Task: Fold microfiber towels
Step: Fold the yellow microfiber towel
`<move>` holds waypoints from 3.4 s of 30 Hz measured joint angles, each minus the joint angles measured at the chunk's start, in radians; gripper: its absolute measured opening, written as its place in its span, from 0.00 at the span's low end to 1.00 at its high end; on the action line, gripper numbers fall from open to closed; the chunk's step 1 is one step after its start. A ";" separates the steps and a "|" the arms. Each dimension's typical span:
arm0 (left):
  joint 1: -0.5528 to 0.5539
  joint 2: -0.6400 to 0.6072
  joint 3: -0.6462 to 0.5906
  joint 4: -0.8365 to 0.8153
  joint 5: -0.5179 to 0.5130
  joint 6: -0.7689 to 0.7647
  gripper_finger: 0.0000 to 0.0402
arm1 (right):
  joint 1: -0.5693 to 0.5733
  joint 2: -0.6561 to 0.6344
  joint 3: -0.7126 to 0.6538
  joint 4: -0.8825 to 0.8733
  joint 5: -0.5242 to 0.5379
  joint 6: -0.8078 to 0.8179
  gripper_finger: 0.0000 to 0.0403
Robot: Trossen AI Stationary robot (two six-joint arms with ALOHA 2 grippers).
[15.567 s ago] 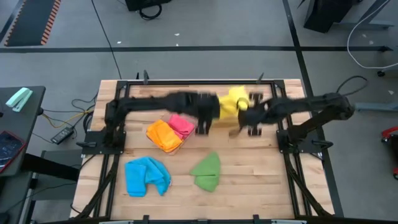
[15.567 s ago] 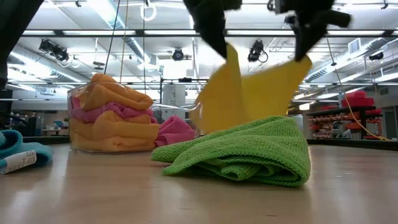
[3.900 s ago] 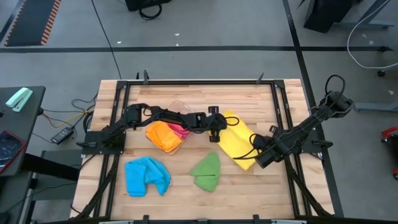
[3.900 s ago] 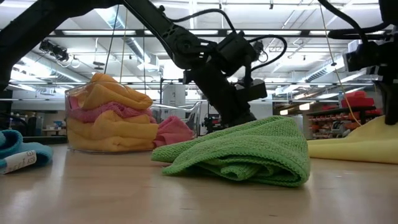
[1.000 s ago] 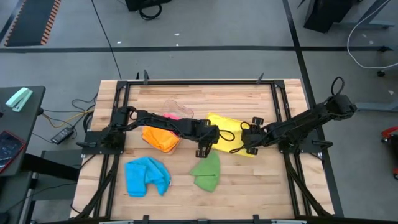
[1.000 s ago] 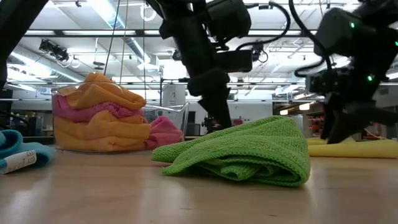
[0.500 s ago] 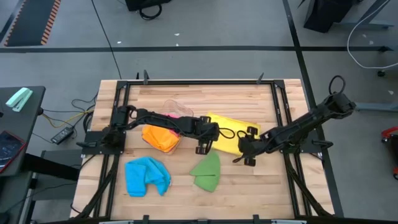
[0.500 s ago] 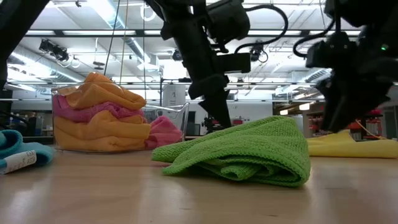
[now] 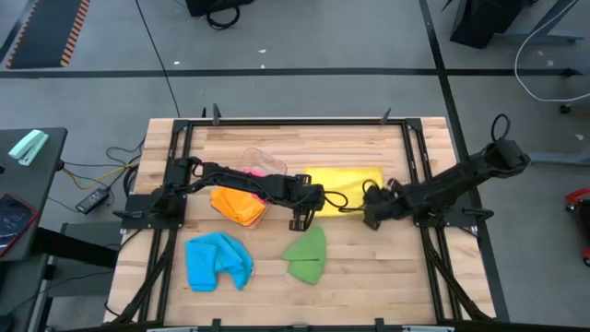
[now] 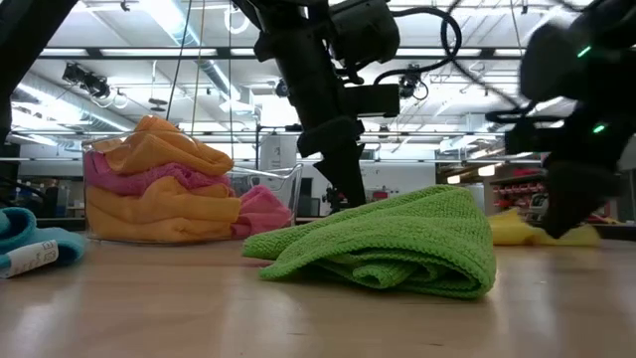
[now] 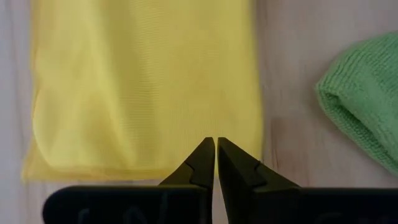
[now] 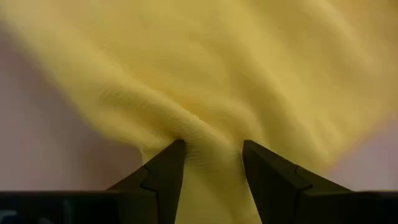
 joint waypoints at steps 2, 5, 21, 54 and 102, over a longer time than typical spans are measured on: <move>-0.002 0.000 0.000 0.009 0.000 0.000 0.08 | -0.092 0.001 0.003 -0.029 0.054 -0.035 0.43; -0.006 0.000 0.000 0.019 0.000 0.001 0.08 | -0.217 0.003 0.014 -0.032 0.069 -0.138 0.43; -0.006 -0.050 0.001 -0.090 -0.002 -0.012 0.04 | -0.129 0.041 0.090 0.422 -0.011 -0.474 0.43; 0.011 -0.165 0.000 -0.264 -0.006 -0.085 0.03 | -0.081 0.132 0.242 0.036 -0.454 -0.781 0.43; -0.099 0.135 -0.222 0.813 -0.262 0.126 0.49 | 0.446 0.030 0.193 0.073 0.315 -0.180 0.43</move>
